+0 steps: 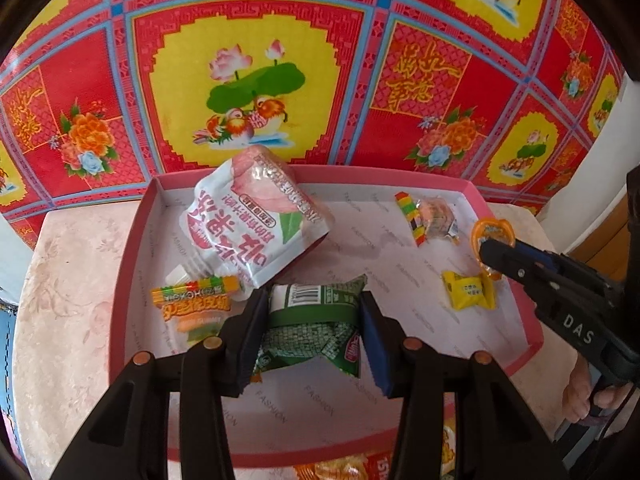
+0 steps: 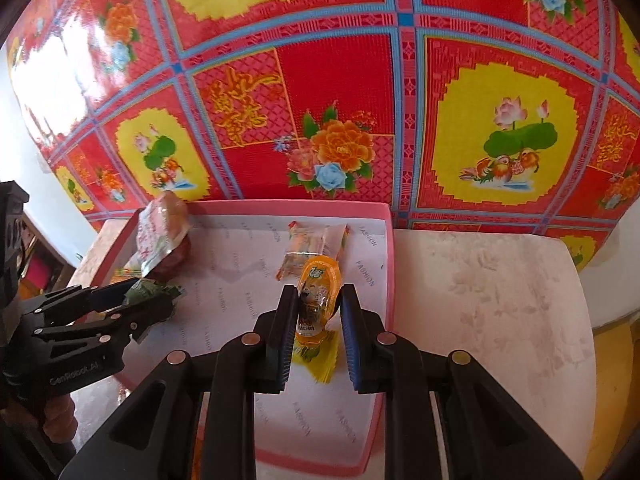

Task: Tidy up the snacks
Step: 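Carry the bag and cup over the pink box and open both tools to drop them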

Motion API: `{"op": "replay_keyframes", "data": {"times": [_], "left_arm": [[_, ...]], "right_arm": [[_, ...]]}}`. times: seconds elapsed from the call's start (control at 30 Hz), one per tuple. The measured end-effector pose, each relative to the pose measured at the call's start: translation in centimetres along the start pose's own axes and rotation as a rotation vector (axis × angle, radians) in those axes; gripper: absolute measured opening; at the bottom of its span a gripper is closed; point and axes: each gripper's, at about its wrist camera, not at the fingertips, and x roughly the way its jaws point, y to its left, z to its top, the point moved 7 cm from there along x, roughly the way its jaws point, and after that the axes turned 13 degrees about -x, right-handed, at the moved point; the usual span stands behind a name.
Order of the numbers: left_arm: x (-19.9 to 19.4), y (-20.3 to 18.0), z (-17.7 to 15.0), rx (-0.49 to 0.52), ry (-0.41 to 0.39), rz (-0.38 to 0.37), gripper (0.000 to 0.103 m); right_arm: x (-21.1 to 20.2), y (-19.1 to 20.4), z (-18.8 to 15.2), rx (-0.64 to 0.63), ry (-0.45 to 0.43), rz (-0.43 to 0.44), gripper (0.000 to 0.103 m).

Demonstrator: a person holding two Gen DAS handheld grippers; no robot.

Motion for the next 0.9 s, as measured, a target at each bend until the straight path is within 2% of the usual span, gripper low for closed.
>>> {"op": "replay_keyframes", "data": {"times": [0.33,0.43,0.6,0.73,0.9], "left_arm": [[1.2,-0.4,0.8,-0.014,-0.003,-0.013,0.05],[1.2,-0.5,0.8,-0.009,-0.001,-0.017,0.055],[1.0,-1.4,1.0,0.005,-0.017,-0.029,0.06],[0.3,-1.4,1.1,0.001,-0.024,-0.037,0.062],[-0.5,-1.8,1.0,0.015,-0.025,-0.04,0.062]], "right_arm": [[1.9,-0.1,0.6,-0.007,0.006,-0.003,0.023],[2.2,0.1,0.6,0.005,0.004,0.013,0.023],[1.5,-0.1,0.4,0.021,-0.013,0.023,0.023],[1.1,-0.2,0.3,0.023,-0.026,0.014,0.031],[0.2,-0.3,0.3,0.034,-0.041,0.009,0.031]]}}
